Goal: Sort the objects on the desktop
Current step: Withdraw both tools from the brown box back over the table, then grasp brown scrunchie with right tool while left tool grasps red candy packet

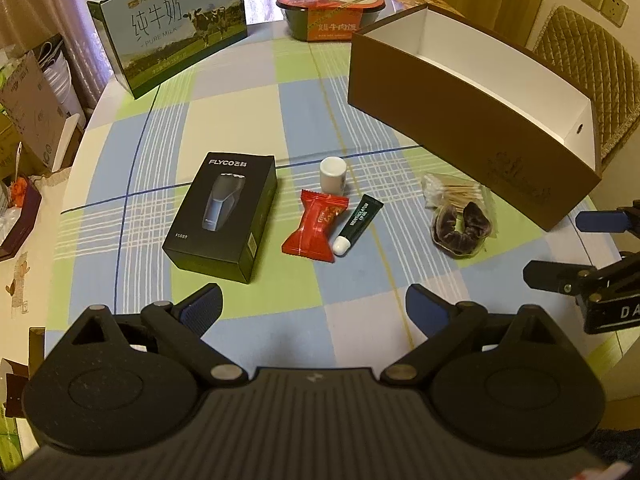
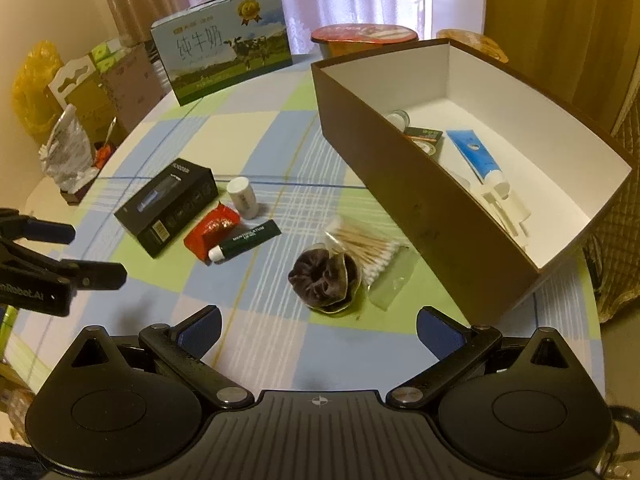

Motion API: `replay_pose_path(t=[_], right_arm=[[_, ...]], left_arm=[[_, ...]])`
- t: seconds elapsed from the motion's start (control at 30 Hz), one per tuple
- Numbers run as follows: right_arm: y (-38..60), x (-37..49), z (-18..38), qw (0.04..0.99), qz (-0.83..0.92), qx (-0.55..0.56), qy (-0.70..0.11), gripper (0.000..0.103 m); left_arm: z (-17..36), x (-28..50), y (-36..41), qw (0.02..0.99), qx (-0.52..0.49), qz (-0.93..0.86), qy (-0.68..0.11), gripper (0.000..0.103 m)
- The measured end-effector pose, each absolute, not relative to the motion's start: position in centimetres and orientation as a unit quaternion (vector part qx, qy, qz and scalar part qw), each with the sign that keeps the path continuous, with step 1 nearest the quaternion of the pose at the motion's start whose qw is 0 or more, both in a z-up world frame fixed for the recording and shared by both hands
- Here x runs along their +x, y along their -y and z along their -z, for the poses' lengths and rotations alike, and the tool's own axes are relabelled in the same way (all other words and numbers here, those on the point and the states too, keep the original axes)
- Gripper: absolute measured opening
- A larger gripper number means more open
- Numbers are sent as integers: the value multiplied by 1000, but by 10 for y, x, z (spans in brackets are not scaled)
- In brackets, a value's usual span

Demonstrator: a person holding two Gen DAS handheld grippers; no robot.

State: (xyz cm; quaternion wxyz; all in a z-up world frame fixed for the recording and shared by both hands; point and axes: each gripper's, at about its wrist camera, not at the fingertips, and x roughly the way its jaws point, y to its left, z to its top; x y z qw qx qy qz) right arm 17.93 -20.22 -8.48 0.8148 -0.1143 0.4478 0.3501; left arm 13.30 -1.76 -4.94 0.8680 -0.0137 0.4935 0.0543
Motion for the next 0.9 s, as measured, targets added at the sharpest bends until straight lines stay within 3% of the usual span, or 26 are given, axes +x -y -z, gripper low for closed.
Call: replay_pose_path(t=[0.33,0.67,0.9], right_arm=[[198,180,103,815,-359,-122,-439,98],[187,198,121,823,-350,-95,-438,53],[180,217,135,828,-330,-80,-446,38]], left_arm=[[61,137,16,875,-10,-55,-480,93],[76,155,16,877,5,-46,-479,87],[89,176,13,871,11,-36,-489,80]])
